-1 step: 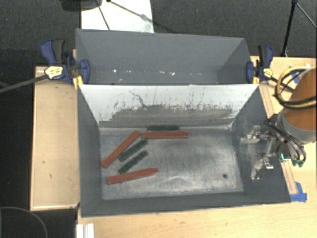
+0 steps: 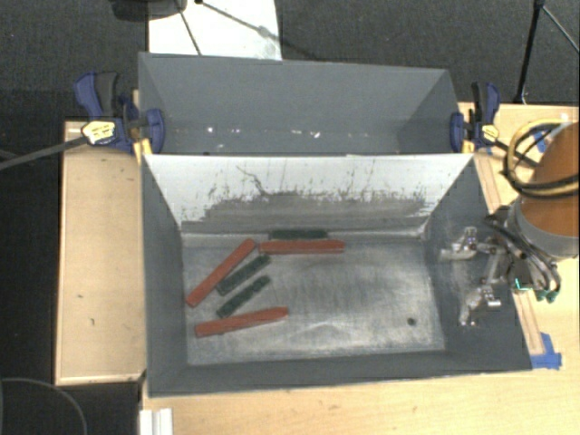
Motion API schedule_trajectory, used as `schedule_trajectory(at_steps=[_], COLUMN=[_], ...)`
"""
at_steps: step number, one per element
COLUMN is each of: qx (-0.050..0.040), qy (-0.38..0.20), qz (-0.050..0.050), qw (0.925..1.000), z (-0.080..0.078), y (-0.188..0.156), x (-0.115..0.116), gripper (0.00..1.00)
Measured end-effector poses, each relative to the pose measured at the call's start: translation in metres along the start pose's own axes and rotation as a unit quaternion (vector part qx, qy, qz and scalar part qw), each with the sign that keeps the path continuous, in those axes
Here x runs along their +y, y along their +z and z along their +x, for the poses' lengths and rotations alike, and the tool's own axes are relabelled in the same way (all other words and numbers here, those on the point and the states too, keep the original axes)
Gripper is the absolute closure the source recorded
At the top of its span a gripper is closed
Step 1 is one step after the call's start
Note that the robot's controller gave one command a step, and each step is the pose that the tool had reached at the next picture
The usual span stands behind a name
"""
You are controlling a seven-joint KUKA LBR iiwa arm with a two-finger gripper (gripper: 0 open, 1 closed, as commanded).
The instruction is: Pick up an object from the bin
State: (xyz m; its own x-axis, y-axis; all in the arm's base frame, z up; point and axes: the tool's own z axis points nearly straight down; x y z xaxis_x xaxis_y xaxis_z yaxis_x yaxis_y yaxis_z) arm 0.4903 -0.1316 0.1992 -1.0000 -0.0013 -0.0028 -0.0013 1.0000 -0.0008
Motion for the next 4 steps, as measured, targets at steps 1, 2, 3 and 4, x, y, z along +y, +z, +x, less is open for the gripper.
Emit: schedule_trajectory(at_steps=[1, 2, 3, 4], qx=[0.0009, 0.0004, 0.0001, 0.0001], qy=[-0.109, -0.208, -0.209, -0.209], qz=[-0.001, -0.001, -0.001, -0.001], qw=[0.9941, 0.9782, 0.9779, 0.9779], z=[0.004, 0.012, 0.012, 0.012], y=[0.000, 0.103, 0.103, 0.103], x=[-0.007, -0.015, -0.015, -0.015], gripper=[0.00, 1.00, 0.00, 0.00])
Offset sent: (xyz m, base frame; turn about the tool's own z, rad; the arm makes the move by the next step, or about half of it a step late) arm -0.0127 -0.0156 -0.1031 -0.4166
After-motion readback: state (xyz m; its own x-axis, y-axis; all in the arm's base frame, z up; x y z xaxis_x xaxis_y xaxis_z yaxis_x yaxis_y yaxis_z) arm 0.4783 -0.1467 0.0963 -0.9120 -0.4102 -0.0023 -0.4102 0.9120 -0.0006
